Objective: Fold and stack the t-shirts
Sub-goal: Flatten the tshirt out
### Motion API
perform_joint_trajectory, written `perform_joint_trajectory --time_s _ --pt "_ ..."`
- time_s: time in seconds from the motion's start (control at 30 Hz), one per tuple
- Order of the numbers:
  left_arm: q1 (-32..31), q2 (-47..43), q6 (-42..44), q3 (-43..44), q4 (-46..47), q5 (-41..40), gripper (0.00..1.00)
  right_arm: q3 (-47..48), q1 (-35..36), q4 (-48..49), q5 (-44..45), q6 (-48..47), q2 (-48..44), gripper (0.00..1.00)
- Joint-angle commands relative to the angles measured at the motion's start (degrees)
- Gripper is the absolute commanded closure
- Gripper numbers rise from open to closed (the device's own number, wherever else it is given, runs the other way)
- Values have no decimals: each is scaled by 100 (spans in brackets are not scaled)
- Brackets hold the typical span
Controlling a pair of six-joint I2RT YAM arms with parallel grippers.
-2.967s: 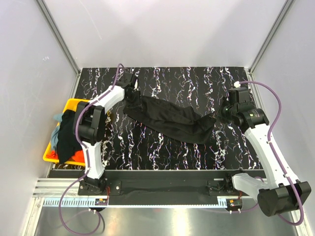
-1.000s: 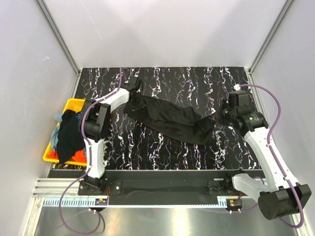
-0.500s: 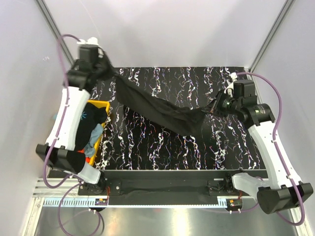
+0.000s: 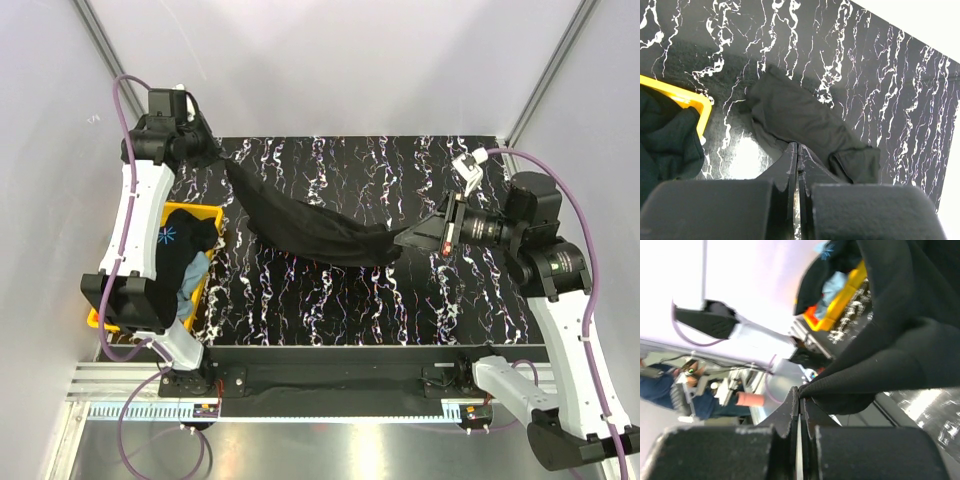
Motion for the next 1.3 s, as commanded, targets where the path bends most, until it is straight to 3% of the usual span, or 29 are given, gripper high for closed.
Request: perform_joint_trajectory --time_s 0.0,0.1,0.3,0.43,0.5,0.6,0.67,0.8,0.93,1.1,1.2,1.23,1.27 --pt "161 -136 117 149 80 145 100 308 -1 552 -564 573 180 100" --pt "214 -136 231 -35 89 136 100 379 -1 579 49 1029 277 100" --pt "223 -433 223 -291 115 566 100 817 -115 552 2615 1286 434 100" --pt "215 -803 -321 -80 650 936 100 1546 -212 631 5281 1663 813 100" --pt "215 -821 -550 60 939 1015 100 1784 -344 736 5824 1883 1162 100" --pt "215 -577 -998 525 1152 1313 100 2574 -905 895 5433 2111 1961 100" --pt "215 -357 -1262 1070 1178 1585 100 3286 -1343 895 4616 2296 2506 100" --pt "215 -381 -1456 1660 1187 1824 100 3842 -1714 1087 3719 2428 2642 100" --pt "215 -1004 -1140 705 1178 1517 100 3299 -2137 1999 2175 2990 2159 100" --pt "180 -2145 -762 -1024 1152 1112 100 2095 -2330 2433 1853 4148 836 100" --pt "-21 -3075 -744 -1904 1117 1191 100 1111 -2331 2267 1977 4520 -105 100" --pt "-101 -3315 -753 -2073 1065 1208 100 1004 -2331 1918 2037 4399 -301 100" --pt "-198 -3561 -770 -2223 986 1104 100 1064 -2331 870 2195 4163 -477 100"
